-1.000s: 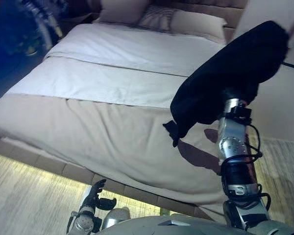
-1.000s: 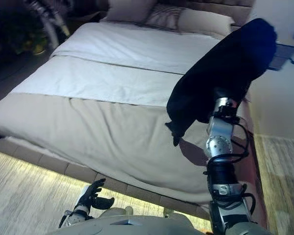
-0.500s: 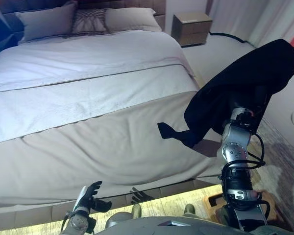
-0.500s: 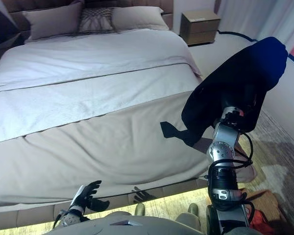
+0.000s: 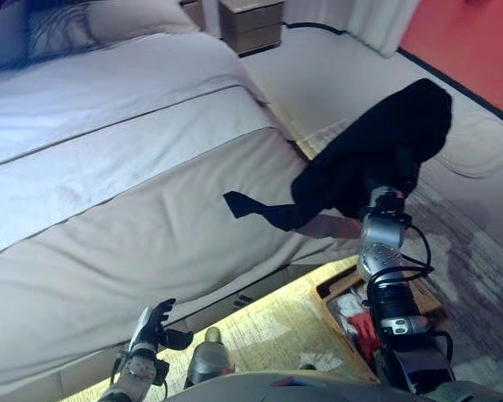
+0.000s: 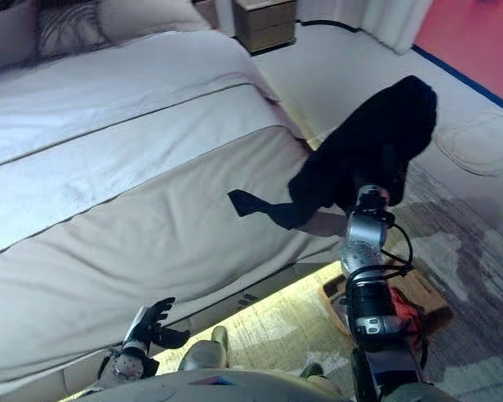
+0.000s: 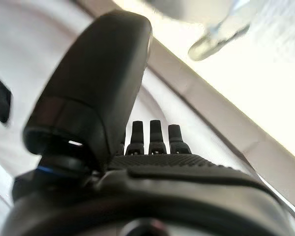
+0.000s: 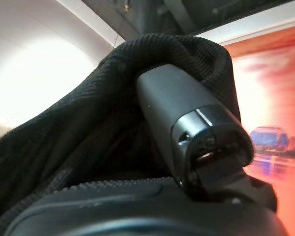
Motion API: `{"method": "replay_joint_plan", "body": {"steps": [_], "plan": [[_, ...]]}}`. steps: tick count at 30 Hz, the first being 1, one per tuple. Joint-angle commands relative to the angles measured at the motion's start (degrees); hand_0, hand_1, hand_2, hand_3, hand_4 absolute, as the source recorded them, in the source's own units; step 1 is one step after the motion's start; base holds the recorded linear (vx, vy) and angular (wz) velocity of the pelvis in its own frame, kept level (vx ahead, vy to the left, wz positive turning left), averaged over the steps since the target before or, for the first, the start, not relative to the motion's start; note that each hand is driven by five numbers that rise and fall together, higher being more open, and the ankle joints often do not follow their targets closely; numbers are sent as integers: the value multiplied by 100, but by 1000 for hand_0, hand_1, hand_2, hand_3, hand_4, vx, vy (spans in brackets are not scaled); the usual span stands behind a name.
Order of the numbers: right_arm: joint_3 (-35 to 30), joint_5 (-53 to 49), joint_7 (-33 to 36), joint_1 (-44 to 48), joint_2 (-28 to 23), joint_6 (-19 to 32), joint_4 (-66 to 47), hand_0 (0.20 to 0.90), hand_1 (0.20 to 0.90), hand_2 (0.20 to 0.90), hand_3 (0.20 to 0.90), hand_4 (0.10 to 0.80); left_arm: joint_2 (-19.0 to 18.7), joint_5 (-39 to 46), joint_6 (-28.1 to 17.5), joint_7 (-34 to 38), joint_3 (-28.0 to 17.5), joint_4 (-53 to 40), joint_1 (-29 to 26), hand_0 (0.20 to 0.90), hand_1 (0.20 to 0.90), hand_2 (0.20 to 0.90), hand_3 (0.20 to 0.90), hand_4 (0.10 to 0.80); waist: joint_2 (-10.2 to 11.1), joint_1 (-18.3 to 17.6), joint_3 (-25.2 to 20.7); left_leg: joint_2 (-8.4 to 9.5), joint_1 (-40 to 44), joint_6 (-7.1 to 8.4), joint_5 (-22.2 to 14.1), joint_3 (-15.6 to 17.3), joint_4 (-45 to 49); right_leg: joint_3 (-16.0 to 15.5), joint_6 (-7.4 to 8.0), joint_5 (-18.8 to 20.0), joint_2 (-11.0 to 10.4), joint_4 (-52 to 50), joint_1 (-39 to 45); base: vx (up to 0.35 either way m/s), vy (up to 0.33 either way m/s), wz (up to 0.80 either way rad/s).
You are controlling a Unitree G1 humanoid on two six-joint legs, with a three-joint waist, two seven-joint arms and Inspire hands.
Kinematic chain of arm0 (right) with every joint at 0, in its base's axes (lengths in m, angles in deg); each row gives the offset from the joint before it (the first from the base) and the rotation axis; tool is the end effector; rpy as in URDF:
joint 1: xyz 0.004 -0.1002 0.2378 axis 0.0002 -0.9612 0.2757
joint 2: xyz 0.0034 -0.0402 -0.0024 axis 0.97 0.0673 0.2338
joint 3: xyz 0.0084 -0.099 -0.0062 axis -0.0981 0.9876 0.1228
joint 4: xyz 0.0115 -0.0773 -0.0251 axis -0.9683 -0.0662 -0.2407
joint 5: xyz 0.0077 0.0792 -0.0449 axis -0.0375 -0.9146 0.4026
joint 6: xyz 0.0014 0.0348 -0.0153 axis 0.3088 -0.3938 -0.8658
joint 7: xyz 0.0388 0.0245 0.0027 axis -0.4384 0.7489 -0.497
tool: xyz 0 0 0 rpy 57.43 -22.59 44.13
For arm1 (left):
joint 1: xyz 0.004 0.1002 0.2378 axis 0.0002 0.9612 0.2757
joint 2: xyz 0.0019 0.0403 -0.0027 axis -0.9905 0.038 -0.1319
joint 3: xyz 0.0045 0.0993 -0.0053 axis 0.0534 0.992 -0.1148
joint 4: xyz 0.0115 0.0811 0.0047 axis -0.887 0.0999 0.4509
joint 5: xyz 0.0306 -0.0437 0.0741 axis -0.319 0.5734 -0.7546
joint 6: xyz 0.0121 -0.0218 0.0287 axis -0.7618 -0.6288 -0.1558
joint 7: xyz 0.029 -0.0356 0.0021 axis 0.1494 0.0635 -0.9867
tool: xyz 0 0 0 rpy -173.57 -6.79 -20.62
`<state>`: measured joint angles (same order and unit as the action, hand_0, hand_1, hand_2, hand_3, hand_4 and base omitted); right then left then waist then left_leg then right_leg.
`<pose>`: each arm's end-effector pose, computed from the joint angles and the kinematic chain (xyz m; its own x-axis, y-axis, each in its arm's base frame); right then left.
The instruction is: Pick up the clothes from the bed and place them into the basket
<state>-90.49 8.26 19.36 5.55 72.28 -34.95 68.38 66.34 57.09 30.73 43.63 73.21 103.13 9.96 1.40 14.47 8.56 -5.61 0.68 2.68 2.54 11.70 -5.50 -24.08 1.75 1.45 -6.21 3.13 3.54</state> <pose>0.2534 -0.1870 0.0995 0.8758 -0.3335 0.3489 -0.2102 0.3873 0.8977 0.0830 0.2177 -0.0930 0.6757 0.2266 -0.7015 0.1573 0.8853 0.4375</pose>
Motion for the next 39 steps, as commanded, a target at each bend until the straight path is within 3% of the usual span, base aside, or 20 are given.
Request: {"method": "replay_joint_plan", "body": {"steps": [1,5,7,9,10,13,19,27,39], "plan": [[-298,1008,-100,626,-215,507,-1158,300,300,300,200,100,-257,-85,-291,215,-104,-66,-290,900,900,900,900,800,144,-127,-394,296,-482,-60,111,-89,320,-87,516,-90,-204,121,657,-78,-78,-83],[-286,1433,92,533,-408,648,-1195,300,300,300,200,100,-169,-181,-309,195,-154,-89,-179,900,900,900,900,800,153,-228,-409,281,-423,-1,115,-188,317,-7,459,-61,-149,140,568,-20,-18,-26],[-234,1649,112,520,-500,738,-1193,300,300,300,200,100,-143,-184,-338,197,-194,-86,-104,900,900,900,900,800,167,-216,-412,301,-442,21,70,-444,396,94,421,-49,-130,137,499,-15,0,-11],[-75,1892,135,613,-678,885,-1221,300,300,300,200,100,-114,-101,-398,219,-253,-55,14,900,900,900,900,800,190,-162,-400,347,-445,58,-2,-980,504,296,364,-52,-100,123,404,-39,9,-12],[-31,1972,156,663,-734,966,-1242,300,300,300,200,100,-108,-93,-424,202,-281,-34,55,900,900,900,900,800,186,-145,-403,352,-448,71,-5,-1091,497,350,355,-56,-88,125,380,-56,15,-30],[4,2131,301,729,-876,1093,-1399,300,300,300,200,100,-121,-228,-404,134,-328,-26,84,900,900,900,900,800,126,-135,-411,260,-438,130,130,-1036,273,329,375,-101,-87,130,409,-37,29,-30],[-65,2034,852,642,-981,838,-1324,300,300,300,200,100,-240,-233,-335,122,-312,-59,-19,900,900,900,900,800,74,-204,-487,281,-316,134,101,-1022,235,265,404,-123,-163,110,477,7,43,3],[-310,1907,1454,257,-932,696,-340,300,300,300,200,100,-239,-132,-239,95,-208,-70,-120,900,900,900,900,800,59,-290,-540,256,-206,135,82,-959,165,304,405,-132,-161,134,474,0,0,0],[-809,1641,1919,-236,-1050,1207,1225,300,300,300,200,100,-161,-66,-313,85,-93,-75,35,900,900,900,900,800,-40,-286,-427,214,-296,174,119,-999,134,246,426,-104,-136,150,376,-22,-21,0]]}}
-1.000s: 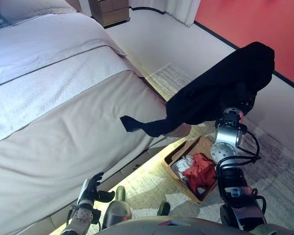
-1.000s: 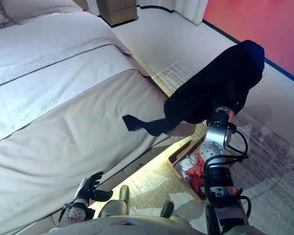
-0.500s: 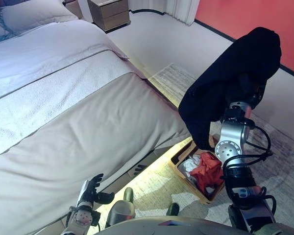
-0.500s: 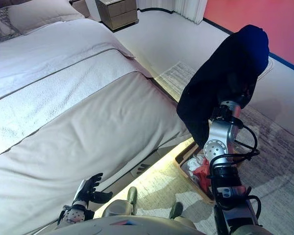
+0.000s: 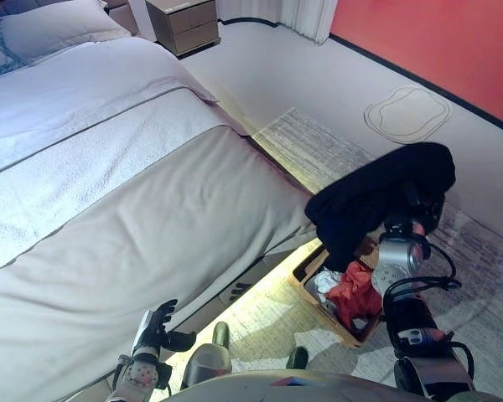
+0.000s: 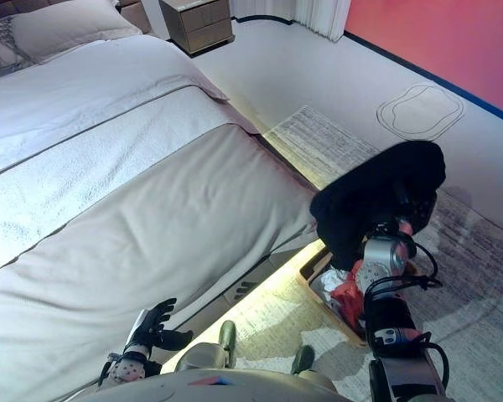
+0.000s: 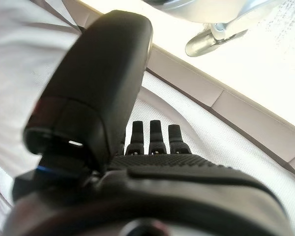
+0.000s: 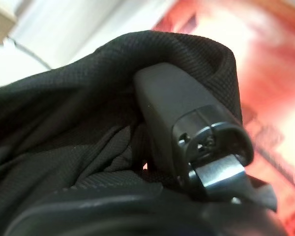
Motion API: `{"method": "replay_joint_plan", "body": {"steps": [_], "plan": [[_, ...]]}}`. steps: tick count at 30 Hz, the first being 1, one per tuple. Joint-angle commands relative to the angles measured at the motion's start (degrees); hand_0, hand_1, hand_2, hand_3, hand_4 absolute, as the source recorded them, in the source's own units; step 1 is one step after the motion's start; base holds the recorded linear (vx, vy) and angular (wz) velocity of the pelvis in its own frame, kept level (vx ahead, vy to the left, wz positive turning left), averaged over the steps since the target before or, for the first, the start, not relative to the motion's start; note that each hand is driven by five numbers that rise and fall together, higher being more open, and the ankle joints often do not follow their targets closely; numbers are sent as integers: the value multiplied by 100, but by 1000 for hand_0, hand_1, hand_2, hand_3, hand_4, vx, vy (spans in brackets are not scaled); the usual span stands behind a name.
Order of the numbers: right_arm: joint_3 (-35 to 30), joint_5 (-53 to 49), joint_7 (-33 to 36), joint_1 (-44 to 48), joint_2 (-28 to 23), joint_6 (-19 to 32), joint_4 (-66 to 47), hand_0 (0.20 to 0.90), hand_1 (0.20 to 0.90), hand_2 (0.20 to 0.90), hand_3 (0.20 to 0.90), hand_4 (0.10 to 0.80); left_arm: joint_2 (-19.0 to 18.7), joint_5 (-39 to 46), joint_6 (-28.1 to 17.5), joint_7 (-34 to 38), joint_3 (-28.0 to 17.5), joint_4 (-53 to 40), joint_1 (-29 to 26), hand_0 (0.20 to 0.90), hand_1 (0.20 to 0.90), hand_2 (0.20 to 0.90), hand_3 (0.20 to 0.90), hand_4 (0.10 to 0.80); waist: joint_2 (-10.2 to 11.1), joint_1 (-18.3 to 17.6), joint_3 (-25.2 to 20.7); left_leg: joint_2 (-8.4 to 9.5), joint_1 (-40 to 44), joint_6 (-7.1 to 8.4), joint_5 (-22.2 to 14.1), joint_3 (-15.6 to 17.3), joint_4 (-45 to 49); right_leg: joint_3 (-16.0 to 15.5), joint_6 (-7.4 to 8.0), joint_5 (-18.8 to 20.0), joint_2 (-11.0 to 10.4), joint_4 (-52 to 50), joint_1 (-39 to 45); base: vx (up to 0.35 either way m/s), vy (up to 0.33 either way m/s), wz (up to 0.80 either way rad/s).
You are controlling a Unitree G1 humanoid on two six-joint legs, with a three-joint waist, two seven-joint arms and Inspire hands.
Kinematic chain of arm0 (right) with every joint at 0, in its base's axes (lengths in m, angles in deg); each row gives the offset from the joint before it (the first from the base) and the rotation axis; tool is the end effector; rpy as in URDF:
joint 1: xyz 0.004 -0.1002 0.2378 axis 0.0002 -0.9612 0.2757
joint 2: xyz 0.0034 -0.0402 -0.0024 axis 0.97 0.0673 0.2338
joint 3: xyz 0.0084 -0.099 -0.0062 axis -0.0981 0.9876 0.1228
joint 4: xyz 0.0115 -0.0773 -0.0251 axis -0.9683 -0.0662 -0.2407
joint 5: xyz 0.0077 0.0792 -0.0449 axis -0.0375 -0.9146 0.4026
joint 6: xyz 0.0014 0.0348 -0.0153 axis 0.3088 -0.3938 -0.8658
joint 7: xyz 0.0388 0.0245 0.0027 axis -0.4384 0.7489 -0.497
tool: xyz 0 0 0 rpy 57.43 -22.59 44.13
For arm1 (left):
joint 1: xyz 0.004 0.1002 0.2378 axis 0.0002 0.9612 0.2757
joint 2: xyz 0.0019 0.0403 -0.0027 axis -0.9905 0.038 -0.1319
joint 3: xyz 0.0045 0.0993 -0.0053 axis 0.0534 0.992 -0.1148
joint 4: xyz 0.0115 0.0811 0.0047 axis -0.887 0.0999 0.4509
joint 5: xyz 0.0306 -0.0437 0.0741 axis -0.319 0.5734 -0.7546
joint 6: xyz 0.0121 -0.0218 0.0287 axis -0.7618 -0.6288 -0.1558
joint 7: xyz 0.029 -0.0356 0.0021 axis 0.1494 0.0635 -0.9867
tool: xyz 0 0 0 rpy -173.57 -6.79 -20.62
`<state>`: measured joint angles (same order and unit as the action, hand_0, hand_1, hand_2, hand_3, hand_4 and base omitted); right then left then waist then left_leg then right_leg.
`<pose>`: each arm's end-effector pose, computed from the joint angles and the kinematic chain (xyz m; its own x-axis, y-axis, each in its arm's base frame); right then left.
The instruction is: Pick up the clothes from the bed and place them into the basket
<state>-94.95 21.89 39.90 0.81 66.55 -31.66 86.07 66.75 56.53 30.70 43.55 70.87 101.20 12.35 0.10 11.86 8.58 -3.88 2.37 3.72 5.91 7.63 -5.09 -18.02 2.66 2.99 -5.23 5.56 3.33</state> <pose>0.2313 -0.2383 0.0461 0.7482 -0.6560 -0.0992 0.4863 0.4406 0.7546 0.0745 0.2177 -0.0935 0.6692 0.2401 -0.7033 0.1278 0.8951 0.4272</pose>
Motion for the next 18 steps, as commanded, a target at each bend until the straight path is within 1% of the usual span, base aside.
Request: {"method": "replay_joint_plan", "body": {"steps": [1,4,6,9,14,18], "plan": [[-385,264,-78,198,-469,919,-481,300,300,300,200,100,-208,-11,-311,100,140,107,-200,900,900,900,900,800,81,-26,-417,39,-470,73,-216,-600,93,-366,333,-260,-233,-94,395,-34,-21,1],[-470,207,135,17,-397,1039,-231,300,300,300,200,100,-218,3,-324,113,127,80,-191,900,900,900,900,800,52,-41,-389,31,-474,85,-215,-615,89,-374,326,-274,-224,-95,397,0,0,0],[-538,75,133,-81,-381,1053,-39,300,300,300,200,100,-221,-22,-331,101,141,74,-182,900,900,900,900,800,40,-39,-390,34,-470,87,-214,-628,84,-382,325,-271,-221,-93,403,0,0,0],[-577,-70,82,-139,-397,911,313,300,300,300,200,100,-228,-55,-309,93,199,45,-218,900,900,900,900,800,28,-31,-386,30,-462,98,-215,-655,81,-402,319,-270,-221,-92,409,0,0,0],[-516,77,142,-142,-524,498,834,300,300,300,200,100,-287,-63,-233,25,236,-84,-285,900,900,900,900,800,19,-13,-397,43,-459,108,-214,-684,74,-397,319,-257,-211,-86,392,0,0,0],[-473,7,25,-78,-631,394,1273,300,300,300,200,100,-313,-18,-187,-6,332,-126,-355,900,900,900,900,800,6,15,-395,56,-464,110,-214,-722,67,-411,318,-248,-211,-87,376,0,0,0]]}}
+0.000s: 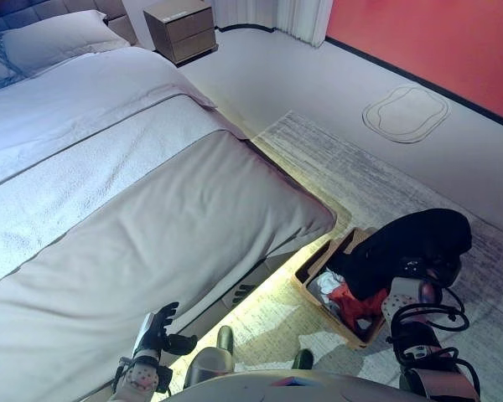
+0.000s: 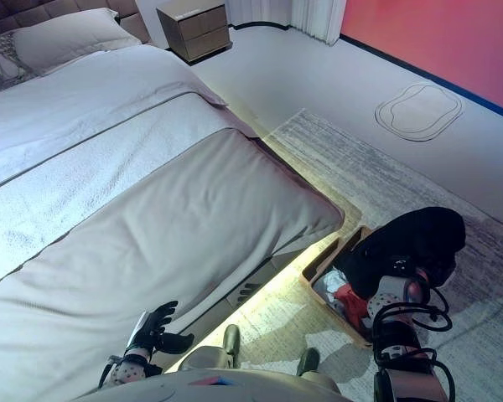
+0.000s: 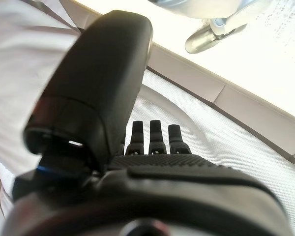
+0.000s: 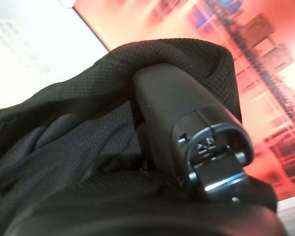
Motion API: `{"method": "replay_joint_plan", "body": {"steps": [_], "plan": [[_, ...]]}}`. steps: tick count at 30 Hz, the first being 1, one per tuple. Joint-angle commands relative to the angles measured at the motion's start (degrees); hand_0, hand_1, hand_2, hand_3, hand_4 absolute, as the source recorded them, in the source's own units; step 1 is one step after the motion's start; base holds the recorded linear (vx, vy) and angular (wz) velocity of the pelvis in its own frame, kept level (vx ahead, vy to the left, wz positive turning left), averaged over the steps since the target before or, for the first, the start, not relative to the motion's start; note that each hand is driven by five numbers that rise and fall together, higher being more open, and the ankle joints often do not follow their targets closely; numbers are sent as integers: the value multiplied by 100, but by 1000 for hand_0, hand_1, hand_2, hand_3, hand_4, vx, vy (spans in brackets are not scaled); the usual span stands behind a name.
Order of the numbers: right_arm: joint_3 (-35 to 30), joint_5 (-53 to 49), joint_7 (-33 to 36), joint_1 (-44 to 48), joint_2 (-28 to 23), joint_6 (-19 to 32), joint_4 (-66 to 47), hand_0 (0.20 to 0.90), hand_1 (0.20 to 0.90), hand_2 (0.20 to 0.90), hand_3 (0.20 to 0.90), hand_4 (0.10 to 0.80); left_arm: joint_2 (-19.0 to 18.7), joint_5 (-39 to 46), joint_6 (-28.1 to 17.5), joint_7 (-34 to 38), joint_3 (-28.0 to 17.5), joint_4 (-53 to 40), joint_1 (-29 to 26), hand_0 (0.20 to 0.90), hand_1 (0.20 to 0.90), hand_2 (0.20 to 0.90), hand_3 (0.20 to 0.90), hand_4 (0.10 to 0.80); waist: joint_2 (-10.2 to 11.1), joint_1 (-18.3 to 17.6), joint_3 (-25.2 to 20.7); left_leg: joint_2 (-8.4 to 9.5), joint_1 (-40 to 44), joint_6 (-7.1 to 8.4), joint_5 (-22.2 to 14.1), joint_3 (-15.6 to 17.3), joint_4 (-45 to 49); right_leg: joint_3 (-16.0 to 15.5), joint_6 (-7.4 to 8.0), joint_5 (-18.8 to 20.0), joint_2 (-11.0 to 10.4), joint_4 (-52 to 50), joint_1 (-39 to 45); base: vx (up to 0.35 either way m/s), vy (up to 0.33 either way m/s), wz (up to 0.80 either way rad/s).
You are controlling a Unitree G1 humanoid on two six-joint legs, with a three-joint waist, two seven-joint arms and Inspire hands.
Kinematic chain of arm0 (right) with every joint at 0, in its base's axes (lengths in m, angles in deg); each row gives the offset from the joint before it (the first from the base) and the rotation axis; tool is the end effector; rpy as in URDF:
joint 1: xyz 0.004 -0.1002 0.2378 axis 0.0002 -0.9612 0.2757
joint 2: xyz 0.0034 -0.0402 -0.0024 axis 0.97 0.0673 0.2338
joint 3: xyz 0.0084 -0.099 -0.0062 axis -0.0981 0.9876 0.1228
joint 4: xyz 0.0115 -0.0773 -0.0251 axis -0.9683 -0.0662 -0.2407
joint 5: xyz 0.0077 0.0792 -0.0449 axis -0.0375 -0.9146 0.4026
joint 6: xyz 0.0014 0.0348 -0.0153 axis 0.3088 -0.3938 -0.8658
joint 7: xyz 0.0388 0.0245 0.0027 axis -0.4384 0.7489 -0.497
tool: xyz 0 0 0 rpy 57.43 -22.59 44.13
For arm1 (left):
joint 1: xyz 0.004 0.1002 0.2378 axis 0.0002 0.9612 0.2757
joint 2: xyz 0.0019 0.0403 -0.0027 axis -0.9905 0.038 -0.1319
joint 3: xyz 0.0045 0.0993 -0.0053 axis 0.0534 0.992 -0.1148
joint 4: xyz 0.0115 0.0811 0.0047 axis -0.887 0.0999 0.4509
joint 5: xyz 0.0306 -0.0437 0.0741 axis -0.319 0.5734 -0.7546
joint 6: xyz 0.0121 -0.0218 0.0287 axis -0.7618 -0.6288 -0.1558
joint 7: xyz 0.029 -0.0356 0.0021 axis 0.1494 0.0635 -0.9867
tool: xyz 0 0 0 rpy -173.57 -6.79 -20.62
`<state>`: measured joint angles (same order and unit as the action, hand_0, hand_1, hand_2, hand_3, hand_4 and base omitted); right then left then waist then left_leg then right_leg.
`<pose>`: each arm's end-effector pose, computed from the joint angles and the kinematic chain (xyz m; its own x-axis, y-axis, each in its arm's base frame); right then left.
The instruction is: Pick up the clothes from the bed and place them into the basket
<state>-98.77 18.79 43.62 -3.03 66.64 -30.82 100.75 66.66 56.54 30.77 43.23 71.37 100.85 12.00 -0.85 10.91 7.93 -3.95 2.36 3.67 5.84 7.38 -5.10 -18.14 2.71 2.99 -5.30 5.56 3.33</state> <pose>0.1948 -0.2603 -0.0052 0.5159 -0.7649 -0.3858 0.7732 0.2219 0.5941 0.0773 0.2169 -0.0929 0.6766 0.2272 -0.7004 0.1382 0.8951 0.4239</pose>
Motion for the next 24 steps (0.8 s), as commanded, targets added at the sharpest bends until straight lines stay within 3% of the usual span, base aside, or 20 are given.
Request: {"method": "replay_joint_plan", "body": {"steps": [1,15,16,17,24], "plan": [[-110,354,-336,366,-682,305,-37,300,300,300,200,100,-307,-24,-198,25,312,-91,-337,900,900,900,900,800,93,131,-322,71,-476,117,-205,-718,68,-408,318,-245,-204,-88,370,-21,-27,7],[-195,475,-314,694,-893,139,701,300,300,300,200,100,-388,-35,-233,-9,367,-13,-288,900,900,900,900,800,-25,291,-299,159,-504,128,-186,-900,23,-520,315,-240,-201,-72,362,9,-8,5],[-199,487,-267,703,-900,125,708,519,519,519,455,355,-388,-36,-245,-11,362,-12,-278,900,900,900,900,800,-28,295,-296,164,-507,128,-184,-908,20,-524,313,-239,-201,-71,358,0,0,0],[-207,476,-238,715,-909,116,729,900,900,900,900,800,-391,-38,-257,-23,356,-18,-271,900,900,900,900,800,-32,302,-291,169,-511,128,-180,-916,17,-529,311,-239,-198,-70,355,0,0,0],[-183,532,-155,792,-892,50,736,900,900,900,900,800,-382,-6,-294,-37,350,-70,-248,900,900,900,900,800,-36,332,-264,183,-514,133,-174,-947,10,-558,299,-234,-183,-71,347,3,-3,5]]}}
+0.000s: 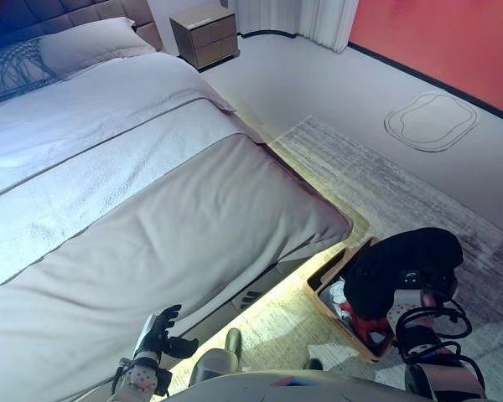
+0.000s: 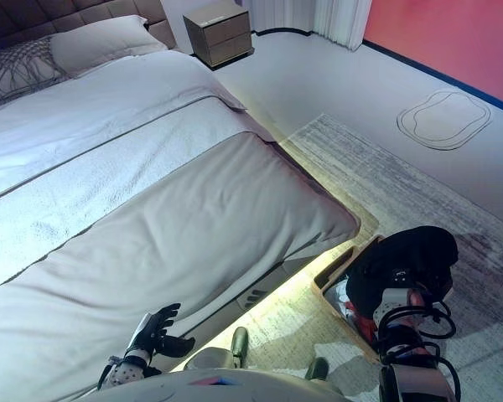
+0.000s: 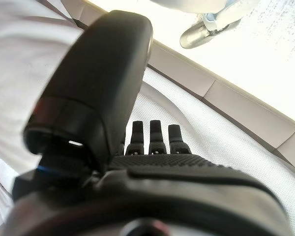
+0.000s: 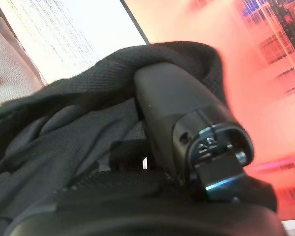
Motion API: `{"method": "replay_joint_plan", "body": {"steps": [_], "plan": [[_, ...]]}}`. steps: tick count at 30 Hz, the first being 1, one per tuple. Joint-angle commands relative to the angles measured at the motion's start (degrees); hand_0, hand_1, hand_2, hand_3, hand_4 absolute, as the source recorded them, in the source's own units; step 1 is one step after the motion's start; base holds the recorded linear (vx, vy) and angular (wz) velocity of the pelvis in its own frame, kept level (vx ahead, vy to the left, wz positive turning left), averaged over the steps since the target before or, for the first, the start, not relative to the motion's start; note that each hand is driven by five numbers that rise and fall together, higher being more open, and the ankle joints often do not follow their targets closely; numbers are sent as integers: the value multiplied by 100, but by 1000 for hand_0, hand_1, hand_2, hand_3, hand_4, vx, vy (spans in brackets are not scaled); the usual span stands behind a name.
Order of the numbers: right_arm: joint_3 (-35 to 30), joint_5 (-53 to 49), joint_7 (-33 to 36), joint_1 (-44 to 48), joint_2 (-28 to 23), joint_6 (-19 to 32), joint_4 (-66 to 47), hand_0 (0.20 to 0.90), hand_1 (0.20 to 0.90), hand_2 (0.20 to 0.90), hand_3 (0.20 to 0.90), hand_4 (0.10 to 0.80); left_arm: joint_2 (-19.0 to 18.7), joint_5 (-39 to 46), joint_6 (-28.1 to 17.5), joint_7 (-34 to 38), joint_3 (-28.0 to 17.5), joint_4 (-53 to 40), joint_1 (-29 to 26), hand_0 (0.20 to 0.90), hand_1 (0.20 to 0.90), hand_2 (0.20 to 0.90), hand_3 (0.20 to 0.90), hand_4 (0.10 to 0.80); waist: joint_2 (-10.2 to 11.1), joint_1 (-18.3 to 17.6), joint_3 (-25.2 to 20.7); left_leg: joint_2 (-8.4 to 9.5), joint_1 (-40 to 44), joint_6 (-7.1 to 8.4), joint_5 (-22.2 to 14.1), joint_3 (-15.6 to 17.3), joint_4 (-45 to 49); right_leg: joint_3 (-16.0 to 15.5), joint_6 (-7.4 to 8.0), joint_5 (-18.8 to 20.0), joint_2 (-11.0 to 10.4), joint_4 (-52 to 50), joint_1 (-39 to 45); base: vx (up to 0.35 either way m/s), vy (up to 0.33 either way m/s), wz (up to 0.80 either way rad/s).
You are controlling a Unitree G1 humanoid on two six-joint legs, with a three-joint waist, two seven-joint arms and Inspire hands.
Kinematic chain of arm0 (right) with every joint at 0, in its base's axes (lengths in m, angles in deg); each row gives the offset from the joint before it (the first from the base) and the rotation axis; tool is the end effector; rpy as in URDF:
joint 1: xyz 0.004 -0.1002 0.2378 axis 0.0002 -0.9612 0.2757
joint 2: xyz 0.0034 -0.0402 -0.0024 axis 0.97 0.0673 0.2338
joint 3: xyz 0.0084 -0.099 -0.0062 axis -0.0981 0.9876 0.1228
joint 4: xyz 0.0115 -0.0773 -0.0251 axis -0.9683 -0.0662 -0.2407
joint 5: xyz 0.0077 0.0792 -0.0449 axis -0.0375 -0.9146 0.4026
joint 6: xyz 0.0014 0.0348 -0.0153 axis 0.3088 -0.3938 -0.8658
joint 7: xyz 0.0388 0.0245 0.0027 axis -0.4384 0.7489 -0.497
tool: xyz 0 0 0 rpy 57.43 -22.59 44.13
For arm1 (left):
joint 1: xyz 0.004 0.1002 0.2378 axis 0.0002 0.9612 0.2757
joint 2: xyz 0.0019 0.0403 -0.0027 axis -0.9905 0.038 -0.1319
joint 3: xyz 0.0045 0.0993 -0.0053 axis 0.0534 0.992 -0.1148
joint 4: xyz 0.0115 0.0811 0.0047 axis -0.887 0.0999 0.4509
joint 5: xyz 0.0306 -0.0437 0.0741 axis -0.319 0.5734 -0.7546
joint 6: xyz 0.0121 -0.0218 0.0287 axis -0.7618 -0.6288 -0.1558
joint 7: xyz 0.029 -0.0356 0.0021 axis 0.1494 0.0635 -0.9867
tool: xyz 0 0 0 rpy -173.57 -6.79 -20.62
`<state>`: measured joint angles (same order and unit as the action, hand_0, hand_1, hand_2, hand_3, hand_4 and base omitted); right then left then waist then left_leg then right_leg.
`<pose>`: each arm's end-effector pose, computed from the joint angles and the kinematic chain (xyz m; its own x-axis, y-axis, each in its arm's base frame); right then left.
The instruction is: Pick up the clothes from the bed and place them into the basket
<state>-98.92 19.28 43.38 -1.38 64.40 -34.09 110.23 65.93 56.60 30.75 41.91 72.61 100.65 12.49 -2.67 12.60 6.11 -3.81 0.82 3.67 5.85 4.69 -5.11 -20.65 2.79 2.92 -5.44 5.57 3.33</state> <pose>0.1873 -0.2716 -0.0191 0.4503 -0.7584 -0.4713 0.8554 0.2150 0.4712 0.0742 0.2189 -0.0929 0.6693 0.2004 -0.7155 0.1756 0.8930 0.4144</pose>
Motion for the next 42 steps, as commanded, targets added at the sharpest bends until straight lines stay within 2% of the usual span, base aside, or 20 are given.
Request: {"method": "replay_joint_plan", "body": {"steps": [1,24,27,32,35,38,39,40,42], "plan": [[-158,495,-128,634,-652,353,-216,900,900,900,900,800,-308,-3,-269,92,238,-56,-306,900,900,900,900,800,146,169,-83,164,-360,133,-178,-682,11,-314,288,-232,-168,-74,346,-5,-4,5],[-155,396,-366,449,-517,320,-69,900,900,900,900,800,-280,72,-299,137,203,50,-319,900,900,900,900,800,182,125,-140,107,-294,151,-185,-642,11,-295,247,-269,-92,-66,388,0,0,0],[-117,647,-408,393,-479,237,61,900,900,900,900,800,-243,111,-311,137,158,102,-321,900,900,900,900,800,201,121,-157,98,-295,160,-180,-628,11,-293,241,-284,-77,-71,395,0,0,0],[297,1791,-481,87,-352,-223,333,900,900,900,900,800,-180,272,-255,121,27,43,-306,900,900,900,900,800,225,111,-162,99,-275,144,-177,-619,11,-268,232,-288,-68,-83,393,0,0,0],[916,2437,-894,-278,-85,-663,739,900,900,900,900,800,-121,366,-225,18,-157,-69,-288,900,900,900,900,800,278,109,-147,114,-270,113,-172,-635,11,-243,214,-299,-46,-98,389,0,0,0],[1207,2733,-1165,-453,85,-860,1117,900,900,900,900,800,-71,547,-171,-145,-249,-74,-296,900,900,900,900,800,304,109,-137,112,-254,100,-170,-642,11,-235,197,-314,-27,-108,406,0,0,0],[1333,2802,-1389,-546,198,-1196,1527,900,900,900,900,800,-11,627,-157,-318,-339,-15,-321,900,900,900,900,800,318,118,-126,112,-233,91,-173,-649,11,-231,184,-326,-11,-123,423,0,0,0],[1343,2861,-1416,-557,218,-1247,1589,900,900,900,900,800,0,632,-159,-351,-352,-7,-327,900,900,900,900,800,319,118,-124,112,-230,89,-174,-650,11,-231,182,-327,-8,-125,424,0,0,0],[1494,3285,-1543,-675,355,-1719,1935,900,900,900,900,800,98,646,-140,-472,-356,90,-354,900,900,900,900,800,323,113,-115,118,-214,72,-174,-672,11,-218,168,-335,4,-143,432,0,0,0]]}}
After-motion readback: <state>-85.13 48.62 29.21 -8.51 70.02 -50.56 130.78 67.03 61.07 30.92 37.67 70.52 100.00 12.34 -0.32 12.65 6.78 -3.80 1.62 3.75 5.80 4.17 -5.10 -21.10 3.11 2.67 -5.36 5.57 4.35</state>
